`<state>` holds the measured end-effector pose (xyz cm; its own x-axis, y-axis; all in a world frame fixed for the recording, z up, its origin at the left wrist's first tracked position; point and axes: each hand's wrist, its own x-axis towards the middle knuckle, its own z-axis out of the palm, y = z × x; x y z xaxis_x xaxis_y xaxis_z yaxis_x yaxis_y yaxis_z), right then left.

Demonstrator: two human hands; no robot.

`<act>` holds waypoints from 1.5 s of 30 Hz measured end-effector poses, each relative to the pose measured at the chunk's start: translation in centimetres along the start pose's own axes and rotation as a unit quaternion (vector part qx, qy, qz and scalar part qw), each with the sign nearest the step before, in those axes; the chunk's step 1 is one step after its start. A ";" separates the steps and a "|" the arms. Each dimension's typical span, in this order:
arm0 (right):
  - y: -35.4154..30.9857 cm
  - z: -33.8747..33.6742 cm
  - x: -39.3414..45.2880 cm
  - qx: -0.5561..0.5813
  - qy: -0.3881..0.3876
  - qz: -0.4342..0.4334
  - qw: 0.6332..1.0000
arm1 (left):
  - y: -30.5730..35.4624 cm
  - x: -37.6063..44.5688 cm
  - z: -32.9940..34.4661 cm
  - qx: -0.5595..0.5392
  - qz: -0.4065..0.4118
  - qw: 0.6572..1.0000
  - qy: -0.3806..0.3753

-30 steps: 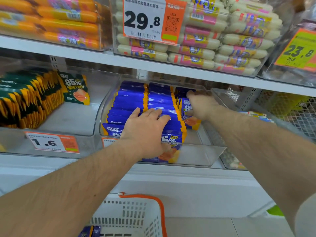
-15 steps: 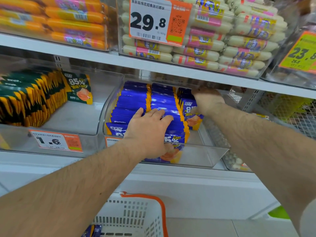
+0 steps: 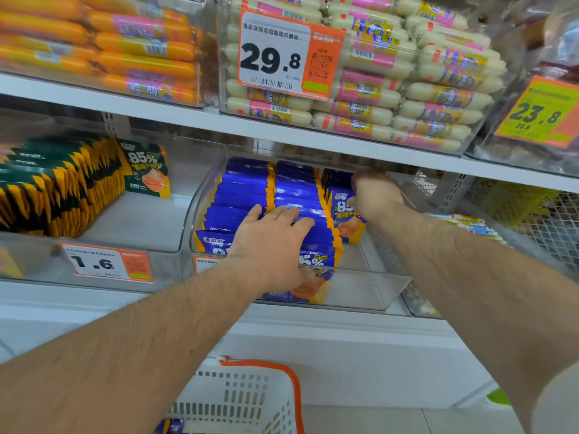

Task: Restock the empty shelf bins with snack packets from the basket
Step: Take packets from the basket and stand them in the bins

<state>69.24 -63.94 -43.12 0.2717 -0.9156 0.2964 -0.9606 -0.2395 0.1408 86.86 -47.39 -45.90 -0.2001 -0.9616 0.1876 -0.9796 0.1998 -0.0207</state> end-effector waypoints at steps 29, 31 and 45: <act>-20.4 0.1 -19.4 0.416 0.178 -0.183 0.873 | -8.9 -17.5 0.3 -0.175 0.006 0.984 0.016; -23.8 3.1 -21.2 0.443 0.067 -0.190 0.874 | -11.2 -20.0 1.9 -0.148 -0.031 0.983 -0.099; -41.4 23.3 -33.6 0.452 -0.557 0.275 0.640 | -19.6 -24.3 7.6 -0.158 -0.136 0.885 -0.417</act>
<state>98.57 -30.81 -80.87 0.1514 -0.4841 -0.8618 -0.6708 0.5901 -0.4493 110.76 -29.36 -57.51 -0.0299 -0.7605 -0.6487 -0.9663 -0.1441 0.2135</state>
